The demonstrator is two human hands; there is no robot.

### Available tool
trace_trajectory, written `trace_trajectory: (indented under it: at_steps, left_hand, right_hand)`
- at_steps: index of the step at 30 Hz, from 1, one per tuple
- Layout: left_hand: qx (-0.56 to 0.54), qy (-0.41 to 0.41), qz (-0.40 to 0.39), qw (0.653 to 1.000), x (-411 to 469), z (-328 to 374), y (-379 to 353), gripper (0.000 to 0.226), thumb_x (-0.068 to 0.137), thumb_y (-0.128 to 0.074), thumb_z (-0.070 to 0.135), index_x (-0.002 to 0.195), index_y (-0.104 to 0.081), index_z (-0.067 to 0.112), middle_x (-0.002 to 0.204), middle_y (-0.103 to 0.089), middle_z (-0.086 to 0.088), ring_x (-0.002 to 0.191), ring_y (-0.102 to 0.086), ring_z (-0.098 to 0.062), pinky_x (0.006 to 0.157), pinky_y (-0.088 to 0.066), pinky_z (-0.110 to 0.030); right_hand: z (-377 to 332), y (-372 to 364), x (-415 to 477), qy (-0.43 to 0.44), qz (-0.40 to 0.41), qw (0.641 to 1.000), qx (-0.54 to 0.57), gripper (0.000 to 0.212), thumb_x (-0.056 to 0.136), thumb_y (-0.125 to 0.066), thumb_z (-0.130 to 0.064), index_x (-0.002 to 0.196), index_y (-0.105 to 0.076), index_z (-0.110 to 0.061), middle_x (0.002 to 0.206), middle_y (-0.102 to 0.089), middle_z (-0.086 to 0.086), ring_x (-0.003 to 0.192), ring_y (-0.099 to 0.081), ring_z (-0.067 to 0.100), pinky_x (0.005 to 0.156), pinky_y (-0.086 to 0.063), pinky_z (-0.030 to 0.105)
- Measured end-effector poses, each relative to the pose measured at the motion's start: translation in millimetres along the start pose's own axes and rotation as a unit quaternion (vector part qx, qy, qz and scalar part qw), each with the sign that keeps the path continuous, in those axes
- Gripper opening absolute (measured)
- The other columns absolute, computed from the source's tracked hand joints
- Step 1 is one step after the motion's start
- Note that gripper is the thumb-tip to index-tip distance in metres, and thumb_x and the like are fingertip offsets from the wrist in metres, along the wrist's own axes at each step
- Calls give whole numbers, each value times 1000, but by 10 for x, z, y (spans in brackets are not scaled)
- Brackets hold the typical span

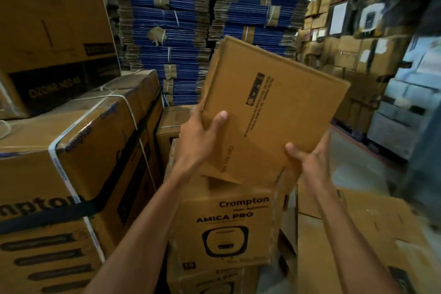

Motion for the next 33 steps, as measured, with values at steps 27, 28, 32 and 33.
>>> trace_trajectory:
  at_steps: [27,28,32,33]
  left_hand:
    - [-436,525,-46,730,-1570,-1759,-1609,13,106,-46,6,106,-59,4,88,-61,-10,73,-57,-19,86,-56,-33]
    - [-401,531,-95,740,-1629,-1827,-1579,16,107,-43,10,99,-56,7,81,-55,-7,64,-50,-16,72,-52,-30]
    - [-230,479,-182,827,-1565,-1834,-1218,21,105,-46,11,90,-62,12,79,-61,-5,65,-55,-19,53,-44,-28]
    - [-188,424,-162,871,-1389,-1717,-1079,21,103,-52,11,88,-67,11,81,-68,-5,74,-61,-21,60,-49,-30]
  right_hand:
    - [-634,-1658,-199,329,-284,663,-609,78,83,-80,-22,151,-42,-33,150,-51,-4,139,-44,22,117,-30,49]
    - [-537,-1601,-208,318,-288,665,-611,80,82,-81,-25,151,-42,-33,152,-50,-4,139,-43,22,117,-30,49]
    - [-219,-1434,-300,307,-295,680,-597,81,86,-77,-40,154,-36,-32,162,-35,-8,148,-29,18,120,-21,48]
    - [-177,-1417,-328,312,-292,684,-591,78,88,-75,-41,155,-35,-32,163,-33,-9,148,-28,17,120,-20,48]
Point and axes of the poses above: each hand's wrist, its own x-axis towards the middle knuckle, its own y-axis out of the back of the hand, z = x × y, the point moved 8 cm from there along x, towards the middle knuckle
